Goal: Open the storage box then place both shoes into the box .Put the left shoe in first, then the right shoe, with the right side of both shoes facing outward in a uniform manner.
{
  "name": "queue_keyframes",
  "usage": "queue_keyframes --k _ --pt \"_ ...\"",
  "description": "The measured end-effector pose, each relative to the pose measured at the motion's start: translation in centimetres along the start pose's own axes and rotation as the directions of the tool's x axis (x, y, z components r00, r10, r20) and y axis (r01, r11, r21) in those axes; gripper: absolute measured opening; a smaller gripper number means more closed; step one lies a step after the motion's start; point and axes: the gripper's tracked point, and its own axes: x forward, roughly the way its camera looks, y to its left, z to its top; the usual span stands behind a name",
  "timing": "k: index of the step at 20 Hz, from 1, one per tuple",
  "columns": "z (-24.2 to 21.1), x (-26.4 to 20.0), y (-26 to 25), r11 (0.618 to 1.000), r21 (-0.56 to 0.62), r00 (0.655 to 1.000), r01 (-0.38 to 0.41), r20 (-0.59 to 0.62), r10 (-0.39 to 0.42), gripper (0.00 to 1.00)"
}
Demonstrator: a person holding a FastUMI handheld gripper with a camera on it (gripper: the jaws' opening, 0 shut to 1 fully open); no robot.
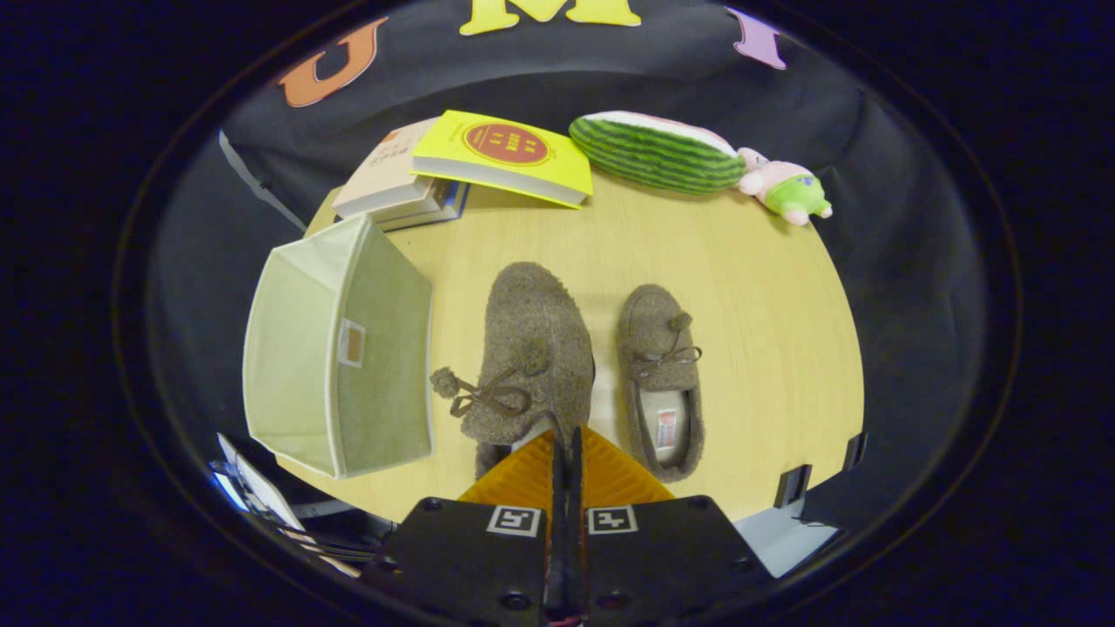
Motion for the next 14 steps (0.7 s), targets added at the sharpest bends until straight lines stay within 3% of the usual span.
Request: queue_keyframes --k 7,14 --pt "2.0 -5.6 6.4 0.997 -0.037 0.994 -0.064 0.090 0.068 0.06" --pt "3.5 -6.8 14.0 0.982 0.019 0.976 -0.188 0.119 0.184 0.06"
